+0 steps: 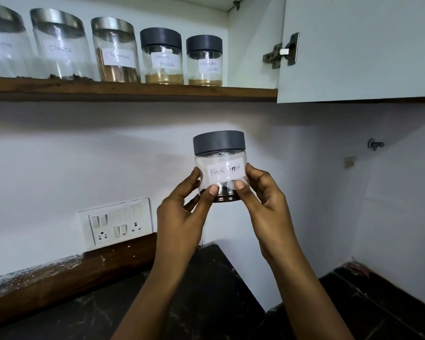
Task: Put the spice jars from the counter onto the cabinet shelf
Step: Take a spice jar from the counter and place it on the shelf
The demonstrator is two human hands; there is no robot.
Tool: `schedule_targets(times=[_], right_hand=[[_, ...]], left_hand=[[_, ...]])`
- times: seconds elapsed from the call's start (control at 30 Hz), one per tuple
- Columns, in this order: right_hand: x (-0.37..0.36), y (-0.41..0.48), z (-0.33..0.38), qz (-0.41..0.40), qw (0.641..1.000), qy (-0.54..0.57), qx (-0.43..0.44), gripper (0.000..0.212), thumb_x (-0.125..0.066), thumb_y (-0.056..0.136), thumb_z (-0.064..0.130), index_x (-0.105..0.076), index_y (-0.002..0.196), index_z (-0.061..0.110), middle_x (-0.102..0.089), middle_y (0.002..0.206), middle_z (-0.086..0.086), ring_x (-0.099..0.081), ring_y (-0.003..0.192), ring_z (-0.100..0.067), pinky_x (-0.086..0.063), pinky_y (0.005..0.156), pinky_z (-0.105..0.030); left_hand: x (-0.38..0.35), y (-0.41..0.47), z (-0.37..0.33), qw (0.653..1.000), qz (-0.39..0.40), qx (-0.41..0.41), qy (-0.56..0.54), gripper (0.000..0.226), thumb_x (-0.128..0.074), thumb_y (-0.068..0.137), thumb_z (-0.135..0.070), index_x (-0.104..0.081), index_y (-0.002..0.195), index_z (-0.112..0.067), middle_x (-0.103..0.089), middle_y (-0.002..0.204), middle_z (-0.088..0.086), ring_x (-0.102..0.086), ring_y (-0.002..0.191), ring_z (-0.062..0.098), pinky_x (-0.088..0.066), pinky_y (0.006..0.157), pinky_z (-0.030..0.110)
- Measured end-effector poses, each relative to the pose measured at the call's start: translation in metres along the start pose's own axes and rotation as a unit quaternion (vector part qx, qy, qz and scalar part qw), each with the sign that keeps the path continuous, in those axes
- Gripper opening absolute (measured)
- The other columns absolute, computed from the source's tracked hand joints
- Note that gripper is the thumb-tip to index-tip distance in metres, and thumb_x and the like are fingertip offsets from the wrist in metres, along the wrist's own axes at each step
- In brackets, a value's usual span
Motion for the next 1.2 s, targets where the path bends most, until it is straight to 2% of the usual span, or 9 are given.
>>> schedule_targets(times=[0.1,0.17,0.23,0.33,0.5,0.67,0.87,0.97,1.2], right_hand=[[0.010,0.010,0.010,-0.007,1.000,-0.013,0.015,0.048,-0.065,0.083,0.034,-0.048,0.128,0.034,-0.049,0.140,0.010,-0.051,0.124,-0.010,-0.046,0.094,-0.020],[0.017,0.018,0.021,-0.012,0.999,-0.025,0.031,0.056,-0.068,0.079,0.034,-0.047,0.130,0.033,-0.048,0.139,0.011,-0.051,0.123,-0.010,-0.048,0.095,-0.024],[0.024,0.028,0.032,-0.014,0.998,-0.027,0.053,0.057,-0.069,0.078,0.032,-0.046,0.131,0.033,-0.051,0.133,0.014,-0.054,0.110,0.006,-0.048,0.080,-0.008],[0.040,0.057,0.055,-0.030,0.995,-0.006,0.097,0.052,-0.070,0.078,0.029,-0.048,0.125,0.035,-0.055,0.125,0.018,-0.053,0.098,0.020,-0.045,0.073,0.000],[0.058,0.131,0.086,-0.042,0.991,0.027,0.128,0.051,-0.070,0.080,0.023,-0.050,0.127,0.028,-0.059,0.123,0.014,-0.055,0.111,0.000,-0.044,0.085,-0.011],[0.058,0.209,0.091,-0.017,0.991,0.039,0.123,0.052,-0.065,0.086,0.012,-0.047,0.134,0.016,-0.059,0.126,0.004,-0.056,0.112,-0.006,-0.045,0.088,-0.014],[0.042,0.270,0.075,0.031,0.993,-0.007,0.113,0.039,-0.058,0.091,0.013,-0.050,0.129,0.018,-0.062,0.118,0.002,-0.058,0.108,-0.013,-0.046,0.095,-0.028],[0.039,0.286,0.068,0.043,0.991,-0.054,0.119,0.035,-0.057,0.091,0.014,-0.052,0.126,0.016,-0.063,0.112,0.001,-0.060,0.104,-0.016,-0.048,0.093,-0.032],[0.031,0.314,0.064,0.085,0.966,-0.209,0.129,0.037,-0.055,0.092,0.022,-0.051,0.128,0.013,-0.060,0.125,-0.007,-0.058,0.111,-0.023,-0.047,0.094,-0.033]], left_hand=[[-0.011,0.010,-0.013,1.000,0.006,-0.021,0.000,0.053,-0.064,0.083,-0.035,-0.053,0.134,-0.027,-0.058,0.132,-0.012,-0.053,0.100,-0.020,-0.040,0.086,-0.001],[-0.023,0.019,-0.025,0.999,0.016,-0.045,0.011,0.056,-0.065,0.082,-0.038,-0.050,0.137,-0.031,-0.058,0.128,-0.016,-0.055,0.110,-0.008,-0.044,0.094,0.011],[-0.034,0.029,-0.038,0.997,0.024,-0.070,0.029,0.054,-0.063,0.084,-0.039,-0.046,0.135,-0.038,-0.056,0.119,-0.024,-0.056,0.109,-0.004,-0.044,0.093,0.016],[-0.055,0.055,-0.074,0.985,0.033,-0.145,0.087,0.051,-0.059,0.088,-0.040,-0.033,0.131,-0.048,-0.048,0.105,-0.035,-0.051,0.093,-0.014,-0.038,0.080,0.002],[-0.091,0.121,-0.122,0.961,0.021,-0.227,0.154,0.052,-0.058,0.091,-0.034,-0.044,0.140,-0.023,-0.067,0.115,-0.005,-0.060,0.105,0.009,-0.047,0.085,0.021],[-0.119,0.179,-0.133,0.950,-0.007,-0.211,0.229,0.056,-0.053,0.095,-0.031,-0.036,0.145,-0.015,-0.070,0.109,0.007,-0.064,0.097,0.020,-0.042,0.073,0.023],[-0.141,0.231,-0.117,0.923,-0.032,-0.166,0.346,0.045,-0.050,0.095,-0.033,-0.046,0.133,-0.010,-0.069,0.107,0.013,-0.063,0.100,0.031,-0.051,0.082,0.037],[-0.146,0.244,-0.108,0.903,-0.030,-0.149,0.401,0.036,-0.053,0.094,-0.034,-0.054,0.120,-0.009,-0.069,0.104,0.013,-0.063,0.097,0.031,-0.048,0.077,0.035],[-0.148,0.256,-0.103,0.872,-0.074,-0.133,0.465,0.033,-0.055,0.091,-0.036,-0.058,0.111,-0.010,-0.067,0.106,0.011,-0.062,0.098,0.029,-0.040,0.071,0.028]])
Point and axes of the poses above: each hand's wrist, its own y-axis towards the middle knuckle, its own x-axis out of the back of the hand, z = x × y, the point moved 10 cm from there along y, towards the middle knuckle
